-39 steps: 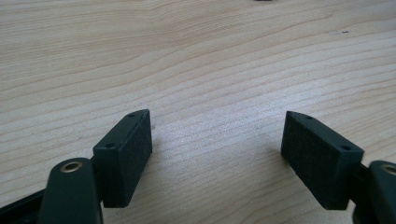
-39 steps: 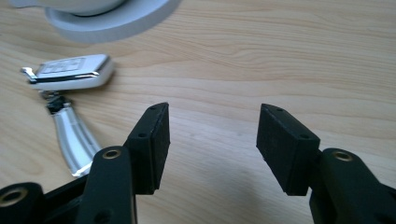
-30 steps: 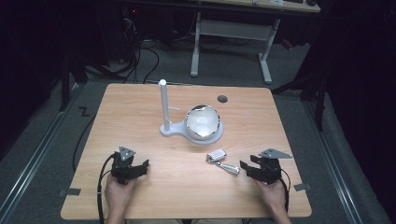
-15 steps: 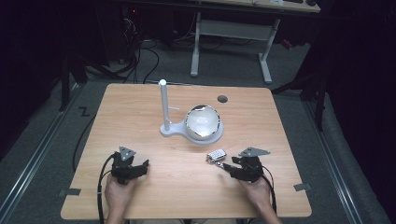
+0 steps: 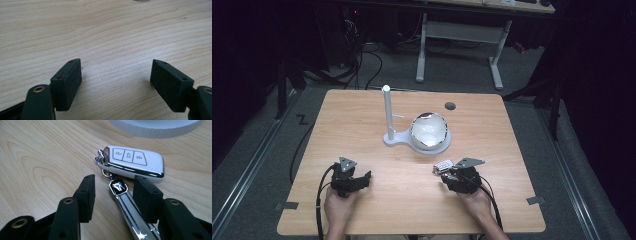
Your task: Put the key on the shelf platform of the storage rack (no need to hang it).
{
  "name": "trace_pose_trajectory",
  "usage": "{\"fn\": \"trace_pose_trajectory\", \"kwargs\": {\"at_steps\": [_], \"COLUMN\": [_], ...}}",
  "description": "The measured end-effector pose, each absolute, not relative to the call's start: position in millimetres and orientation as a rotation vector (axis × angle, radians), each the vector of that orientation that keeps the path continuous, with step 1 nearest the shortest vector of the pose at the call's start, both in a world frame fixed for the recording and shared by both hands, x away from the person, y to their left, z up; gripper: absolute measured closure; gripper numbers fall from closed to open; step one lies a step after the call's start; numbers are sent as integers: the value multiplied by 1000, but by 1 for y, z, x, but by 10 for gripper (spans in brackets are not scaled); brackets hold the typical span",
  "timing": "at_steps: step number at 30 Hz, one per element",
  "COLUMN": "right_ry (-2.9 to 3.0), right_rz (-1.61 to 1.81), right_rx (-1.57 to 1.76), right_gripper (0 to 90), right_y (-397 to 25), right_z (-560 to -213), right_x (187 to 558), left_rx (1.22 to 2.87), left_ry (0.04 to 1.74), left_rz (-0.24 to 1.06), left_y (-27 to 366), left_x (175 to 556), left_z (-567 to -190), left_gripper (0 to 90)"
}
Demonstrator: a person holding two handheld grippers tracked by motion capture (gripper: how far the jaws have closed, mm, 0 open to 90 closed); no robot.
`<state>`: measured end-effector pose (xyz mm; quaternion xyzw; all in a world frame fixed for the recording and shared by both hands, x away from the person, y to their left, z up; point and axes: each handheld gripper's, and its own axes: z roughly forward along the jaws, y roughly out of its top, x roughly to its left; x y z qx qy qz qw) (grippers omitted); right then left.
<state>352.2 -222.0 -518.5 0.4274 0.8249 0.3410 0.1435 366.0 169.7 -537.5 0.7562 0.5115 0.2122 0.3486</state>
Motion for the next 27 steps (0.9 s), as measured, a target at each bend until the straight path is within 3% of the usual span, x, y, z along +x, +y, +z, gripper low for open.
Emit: {"fn": "trace_pose_trajectory", "kwargs": {"at_steps": [14, 27], "right_ry": [2390, 2398], "right_rz": [936, 896], "right_rx": [1219, 1158], "right_gripper": [603, 743], "right_y": [-214, -213], "right_z": [-522, -522], "right_x": [359, 360], "left_rx": [1960, 1960], "left_ry": [1326, 1326], "left_rz": [550, 550], "left_y": [170, 170], "left_x": [366, 366], "left_z": [-538, -538], "left_gripper": [254, 254]}}
